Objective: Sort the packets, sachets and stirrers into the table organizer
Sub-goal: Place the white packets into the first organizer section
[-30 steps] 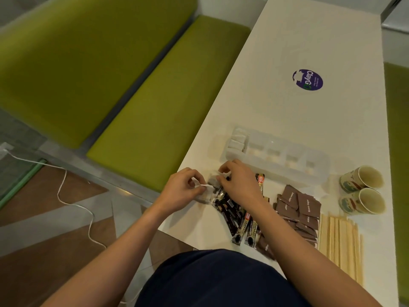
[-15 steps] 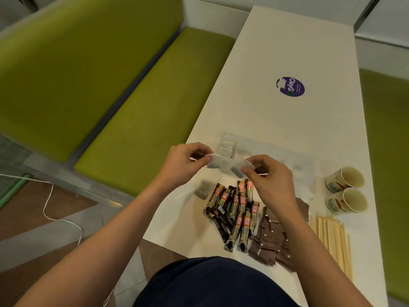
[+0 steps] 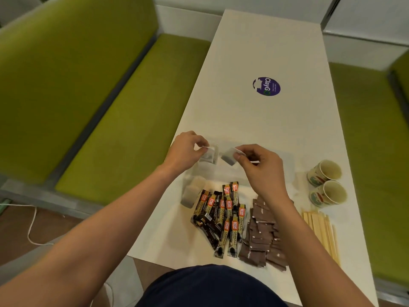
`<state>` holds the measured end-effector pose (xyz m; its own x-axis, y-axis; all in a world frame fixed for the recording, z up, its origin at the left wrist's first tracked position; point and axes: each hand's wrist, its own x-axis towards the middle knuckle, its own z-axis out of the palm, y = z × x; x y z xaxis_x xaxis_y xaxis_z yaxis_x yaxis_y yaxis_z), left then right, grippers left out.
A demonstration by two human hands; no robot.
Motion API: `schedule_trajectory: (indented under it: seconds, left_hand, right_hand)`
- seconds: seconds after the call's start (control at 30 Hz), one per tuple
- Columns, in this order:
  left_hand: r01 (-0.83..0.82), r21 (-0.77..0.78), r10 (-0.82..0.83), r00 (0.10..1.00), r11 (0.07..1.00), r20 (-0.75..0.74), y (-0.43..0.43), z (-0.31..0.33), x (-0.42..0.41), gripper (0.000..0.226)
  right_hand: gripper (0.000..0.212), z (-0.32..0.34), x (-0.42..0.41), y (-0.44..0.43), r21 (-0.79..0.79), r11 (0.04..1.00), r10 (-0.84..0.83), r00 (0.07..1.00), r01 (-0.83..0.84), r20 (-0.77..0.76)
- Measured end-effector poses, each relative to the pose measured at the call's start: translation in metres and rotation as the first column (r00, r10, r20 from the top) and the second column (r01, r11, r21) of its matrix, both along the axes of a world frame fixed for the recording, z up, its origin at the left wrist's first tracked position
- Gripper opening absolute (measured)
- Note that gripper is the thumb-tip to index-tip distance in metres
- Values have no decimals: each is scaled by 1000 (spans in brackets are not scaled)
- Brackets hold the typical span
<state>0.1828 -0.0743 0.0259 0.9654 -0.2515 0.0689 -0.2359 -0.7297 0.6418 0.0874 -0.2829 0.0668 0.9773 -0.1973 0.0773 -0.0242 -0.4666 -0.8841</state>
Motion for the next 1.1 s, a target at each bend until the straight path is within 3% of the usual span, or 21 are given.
schedule_trajectory:
  seconds: [0.17,0.43,0.53,0.7,0.93,1.03,1.1]
  left_hand:
    - [-26,86,27,1000,996,-10,-5,-2,9,10]
    - [44,154,-20,988,987,-152,-7,7,23,17]
    - [98,79,-78,971,992,-225,3,15,25,23]
    - [-38,-142,2,970,989,-243,19,23,19,31]
    - [-80,-187,41,978,979,-206,29,13,1,24]
    - [-12,-134,-7,990,991,-143,24,5,-6,21]
    - [24,-110,-34,995,994,-96,21,0,-9,21]
  right_hand:
    - [11,-6,30,13,-64,995,73,997,-74,-18]
    - [12,-27,73,28,-206,956,174,969,-209,-176]
    - [12,-32,79,29,-224,951,167,963,-215,-211]
    - [14,-43,84,35,-266,935,169,954,-235,-249]
    - [22,-48,81,44,-476,858,123,977,-193,-174]
    - [37,-43,76,42,-390,909,96,986,-143,-137]
    - [35,-37,67,32,-292,955,36,995,-60,-90]
